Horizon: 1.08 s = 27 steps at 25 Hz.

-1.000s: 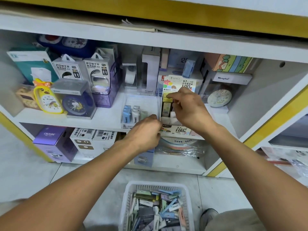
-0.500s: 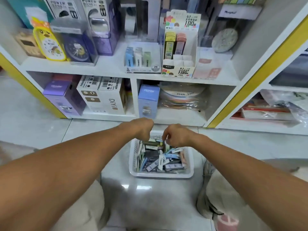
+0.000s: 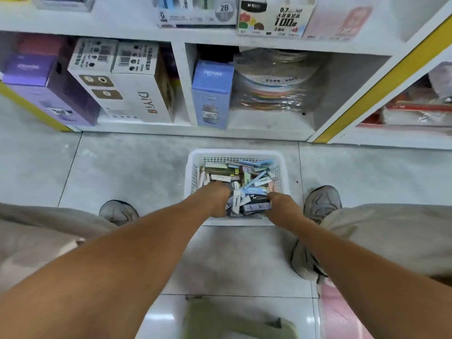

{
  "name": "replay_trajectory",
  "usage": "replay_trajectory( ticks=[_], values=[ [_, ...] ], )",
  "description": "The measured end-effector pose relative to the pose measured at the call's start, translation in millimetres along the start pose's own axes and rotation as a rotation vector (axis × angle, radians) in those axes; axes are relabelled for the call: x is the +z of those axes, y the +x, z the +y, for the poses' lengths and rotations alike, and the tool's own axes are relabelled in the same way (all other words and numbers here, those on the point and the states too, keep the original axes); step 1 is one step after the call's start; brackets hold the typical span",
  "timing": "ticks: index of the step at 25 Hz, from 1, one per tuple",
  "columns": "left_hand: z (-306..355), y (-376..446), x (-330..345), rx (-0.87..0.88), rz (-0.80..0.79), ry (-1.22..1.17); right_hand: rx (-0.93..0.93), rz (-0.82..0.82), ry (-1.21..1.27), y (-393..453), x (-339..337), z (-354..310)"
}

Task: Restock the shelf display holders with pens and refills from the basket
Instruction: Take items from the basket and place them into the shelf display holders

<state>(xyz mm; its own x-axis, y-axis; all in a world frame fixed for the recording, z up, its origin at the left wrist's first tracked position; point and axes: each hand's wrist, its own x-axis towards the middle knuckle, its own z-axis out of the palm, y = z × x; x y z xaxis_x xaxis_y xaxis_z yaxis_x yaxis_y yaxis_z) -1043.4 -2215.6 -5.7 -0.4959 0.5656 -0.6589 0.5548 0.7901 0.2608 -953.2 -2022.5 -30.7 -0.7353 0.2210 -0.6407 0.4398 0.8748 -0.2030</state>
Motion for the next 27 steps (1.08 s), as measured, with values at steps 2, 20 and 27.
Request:
replay_trajectory(
  ticks=[2, 20, 27],
  values=[
    [2.3, 14.8, 13.6, 0.003, 0.000, 0.002, 0.001, 0.024, 0.013, 5.7, 9.8, 1.3],
    [-7.6, 76.7, 50.9, -0.145, 0.169, -0.115, -0.088, 0.121, 0.253, 48.8, 32.3, -3.3],
    [-5.0, 77.4, 47.3, -0.122, 0.118, -0.141, -0.050, 0.066, 0.408, 49.6, 32.2, -0.6]
  ],
)
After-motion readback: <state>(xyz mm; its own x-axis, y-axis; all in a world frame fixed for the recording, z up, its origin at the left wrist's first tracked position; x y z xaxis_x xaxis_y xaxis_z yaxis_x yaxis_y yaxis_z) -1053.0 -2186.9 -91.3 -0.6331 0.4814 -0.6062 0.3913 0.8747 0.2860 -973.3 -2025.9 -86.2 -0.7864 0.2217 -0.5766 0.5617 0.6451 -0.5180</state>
